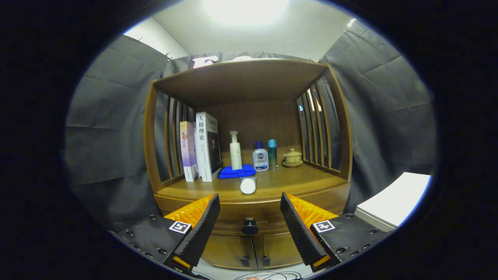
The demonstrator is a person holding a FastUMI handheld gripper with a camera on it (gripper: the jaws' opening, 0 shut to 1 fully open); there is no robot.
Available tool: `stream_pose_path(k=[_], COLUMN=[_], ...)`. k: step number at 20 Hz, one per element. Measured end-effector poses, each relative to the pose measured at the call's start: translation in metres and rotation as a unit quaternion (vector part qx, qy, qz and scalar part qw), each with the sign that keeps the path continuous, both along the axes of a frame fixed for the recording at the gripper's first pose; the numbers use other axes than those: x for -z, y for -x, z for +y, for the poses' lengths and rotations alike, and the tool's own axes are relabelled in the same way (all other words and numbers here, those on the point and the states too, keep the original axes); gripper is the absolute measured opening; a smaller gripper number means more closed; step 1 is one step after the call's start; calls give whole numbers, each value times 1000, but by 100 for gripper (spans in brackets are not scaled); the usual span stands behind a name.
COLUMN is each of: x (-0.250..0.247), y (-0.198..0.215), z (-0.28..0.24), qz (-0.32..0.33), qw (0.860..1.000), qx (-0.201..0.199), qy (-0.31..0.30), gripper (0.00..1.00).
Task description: Pull open the drawer, take out the items inside it, and place them on the countertop above the cabinet.
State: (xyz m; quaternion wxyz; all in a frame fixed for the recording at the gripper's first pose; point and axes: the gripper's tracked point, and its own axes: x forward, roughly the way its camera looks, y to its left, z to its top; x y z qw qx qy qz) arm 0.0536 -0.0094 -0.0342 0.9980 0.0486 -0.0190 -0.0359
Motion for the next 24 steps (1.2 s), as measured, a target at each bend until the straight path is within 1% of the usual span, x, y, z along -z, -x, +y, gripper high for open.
stream_pose_path(k=[3, 5, 9, 12, 14, 16, 17, 19, 24], x=[-41, -70, -110, -109, -103, -99, -98, -96, -85], y=[16, 29, 46, 64, 75, 81, 83, 82, 74], z=[-1, -9, -7, -13, -9, -5, -9, -11, -6], qz=[-27, -47, -71, -66, -76, -90, -98, -106, -91], qw=[1000, 999, 997, 996, 995, 995, 995, 994, 996], qx=[2, 19, 29, 44, 35, 23, 27, 33, 20], qy=[-5, 0, -31, -47, -49, -28, -16, -2, 0], gripper=[98, 98, 98, 98, 98, 98, 98, 98, 97])
